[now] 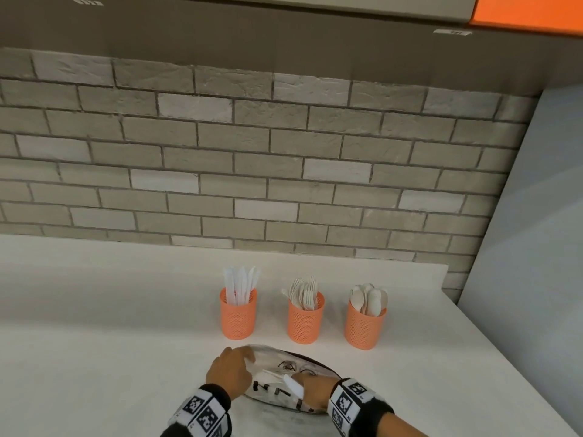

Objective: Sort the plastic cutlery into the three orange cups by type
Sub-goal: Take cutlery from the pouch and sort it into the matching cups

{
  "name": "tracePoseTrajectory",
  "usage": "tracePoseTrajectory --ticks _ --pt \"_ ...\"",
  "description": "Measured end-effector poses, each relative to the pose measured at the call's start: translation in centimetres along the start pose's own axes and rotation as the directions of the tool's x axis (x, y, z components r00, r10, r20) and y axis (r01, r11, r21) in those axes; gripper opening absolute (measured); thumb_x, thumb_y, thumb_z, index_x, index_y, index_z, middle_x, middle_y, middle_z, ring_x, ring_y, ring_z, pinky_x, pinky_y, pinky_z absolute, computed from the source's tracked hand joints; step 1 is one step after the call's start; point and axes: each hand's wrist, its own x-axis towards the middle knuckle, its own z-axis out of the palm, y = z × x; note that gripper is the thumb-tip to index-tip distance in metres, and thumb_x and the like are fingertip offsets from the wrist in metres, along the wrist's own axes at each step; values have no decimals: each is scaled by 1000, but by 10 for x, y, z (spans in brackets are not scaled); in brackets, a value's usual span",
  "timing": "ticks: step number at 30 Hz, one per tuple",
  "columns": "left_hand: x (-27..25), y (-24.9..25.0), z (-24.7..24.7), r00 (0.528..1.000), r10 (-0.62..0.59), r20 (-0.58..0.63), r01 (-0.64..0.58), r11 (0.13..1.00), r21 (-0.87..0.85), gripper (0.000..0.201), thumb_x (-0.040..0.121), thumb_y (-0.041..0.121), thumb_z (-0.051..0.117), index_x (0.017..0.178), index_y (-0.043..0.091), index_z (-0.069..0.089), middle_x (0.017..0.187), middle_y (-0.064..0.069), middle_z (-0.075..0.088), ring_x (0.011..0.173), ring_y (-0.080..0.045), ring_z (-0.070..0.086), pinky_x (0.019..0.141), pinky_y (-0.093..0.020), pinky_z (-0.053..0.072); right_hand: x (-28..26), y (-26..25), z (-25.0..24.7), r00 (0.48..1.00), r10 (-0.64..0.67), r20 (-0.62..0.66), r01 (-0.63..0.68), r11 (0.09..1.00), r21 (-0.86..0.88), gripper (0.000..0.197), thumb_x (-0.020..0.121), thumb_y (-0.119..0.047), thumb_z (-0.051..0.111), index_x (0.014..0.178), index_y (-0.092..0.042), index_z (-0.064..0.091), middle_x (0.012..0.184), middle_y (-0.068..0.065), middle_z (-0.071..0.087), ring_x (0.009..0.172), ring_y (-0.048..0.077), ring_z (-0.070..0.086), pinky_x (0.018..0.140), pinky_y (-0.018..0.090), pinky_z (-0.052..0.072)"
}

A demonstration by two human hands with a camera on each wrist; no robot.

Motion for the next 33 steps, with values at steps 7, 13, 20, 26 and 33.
tracePoseTrajectory --ticks 7,13,20,26,33 --pt "-1 -1 5 1000 28 -3 -28 991 -134 13 93 37 45 83 32 53 108 -3 62 98 -18 59 72 -25 40 -6 3 -4 997 76 -12 -77 996 -49 61 99 -49 9 151 -18 11 153 14 28 136 29 35 115 37 22" --pt "-1 0 8 993 -24 -114 -1 976 -216 41 84 -6 41 65 30 40 95 -3 45 77 -19 57 61 -18 38 -8 4 -10 992 117 -43 -120 991 -66 62 99 -48 17 150 -15 10 154 15 25 140 28 29 116 37 20" --pt "-5 -1 4 990 20 139 -15 999 -35 39 84 -1 46 113 24 39 102 -2 34 86 -19 47 85 -25 47 -6 5 -3 999 43 -14 -44 994 -101 57 99 -41 30 148 -13 20 144 17 42 129 30 44 106 36 32" --pt "4 3 -4 992 15 126 -18 1000 24 47 87 2 44 130 23 40 103 -3 36 95 -22 51 93 -26 45 -13 -1 -8 997 -41 -67 38 998 -47 57 98 -38 38 146 -14 21 143 15 44 126 30 46 102 34 36" --pt "-2 6 -1 1000 13 4 -12 993 -121 26 86 6 48 92 31 41 101 -2 38 83 -19 48 85 -24 45 -12 4 -6 995 -28 -97 29 999 13 56 93 -43 43 141 -15 34 141 11 46 126 27 46 90 29 37"
